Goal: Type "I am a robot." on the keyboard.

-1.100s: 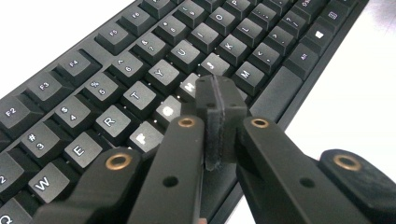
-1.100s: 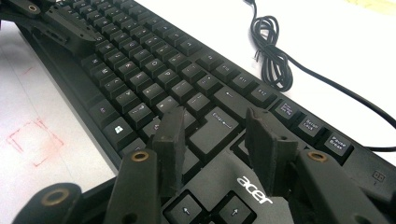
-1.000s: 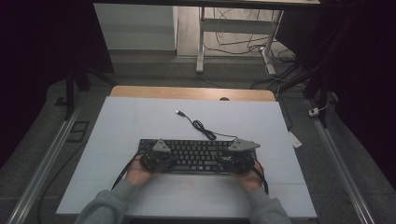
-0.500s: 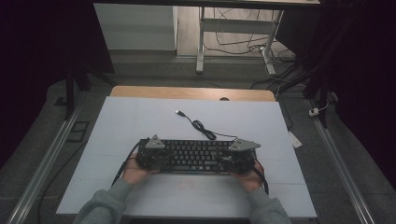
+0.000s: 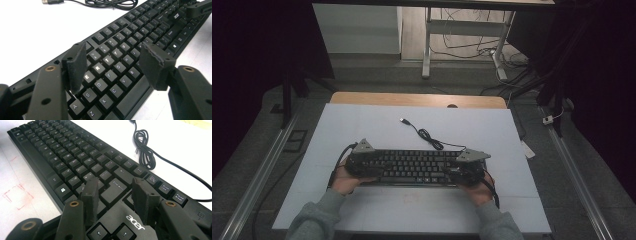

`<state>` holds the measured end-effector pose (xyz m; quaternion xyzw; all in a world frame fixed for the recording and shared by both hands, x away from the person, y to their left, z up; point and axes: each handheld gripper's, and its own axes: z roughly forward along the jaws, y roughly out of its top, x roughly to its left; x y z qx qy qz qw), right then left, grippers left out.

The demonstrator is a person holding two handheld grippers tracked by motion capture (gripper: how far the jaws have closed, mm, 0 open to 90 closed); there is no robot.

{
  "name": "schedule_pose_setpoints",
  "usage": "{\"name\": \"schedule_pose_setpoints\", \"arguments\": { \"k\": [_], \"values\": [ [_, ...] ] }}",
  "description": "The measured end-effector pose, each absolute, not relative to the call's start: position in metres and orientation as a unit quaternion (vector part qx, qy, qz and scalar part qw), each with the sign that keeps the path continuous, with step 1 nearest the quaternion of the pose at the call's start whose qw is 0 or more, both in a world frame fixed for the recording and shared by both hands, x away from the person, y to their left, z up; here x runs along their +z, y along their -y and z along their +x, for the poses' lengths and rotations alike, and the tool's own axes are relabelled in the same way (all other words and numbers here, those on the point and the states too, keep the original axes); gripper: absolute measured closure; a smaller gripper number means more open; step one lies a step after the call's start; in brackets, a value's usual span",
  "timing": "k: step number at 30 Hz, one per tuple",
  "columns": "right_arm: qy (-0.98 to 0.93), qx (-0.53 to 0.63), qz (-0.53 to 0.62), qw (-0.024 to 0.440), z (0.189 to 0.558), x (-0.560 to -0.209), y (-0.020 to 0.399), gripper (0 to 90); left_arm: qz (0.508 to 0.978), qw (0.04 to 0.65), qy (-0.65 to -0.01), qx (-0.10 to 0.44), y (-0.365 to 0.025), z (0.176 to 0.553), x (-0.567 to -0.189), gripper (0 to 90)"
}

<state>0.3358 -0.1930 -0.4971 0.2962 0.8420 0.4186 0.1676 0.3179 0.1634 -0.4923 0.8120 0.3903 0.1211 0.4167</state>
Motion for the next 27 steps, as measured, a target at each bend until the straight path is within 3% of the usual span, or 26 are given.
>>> {"name": "schedule_pose_setpoints", "arguments": {
  "k": [16,27],
  "values": [
    [-0.840,0.424,0.295,0.167,0.336,-0.496,0.190,57.3,0.813,0.410,-0.396,0.118,-0.163,0.319,-0.493,33.8],
    [-0.839,0.437,0.282,0.159,0.341,-0.491,0.167,59.4,0.815,0.405,-0.397,0.117,-0.162,0.320,-0.495,33.2]
  ]
}}
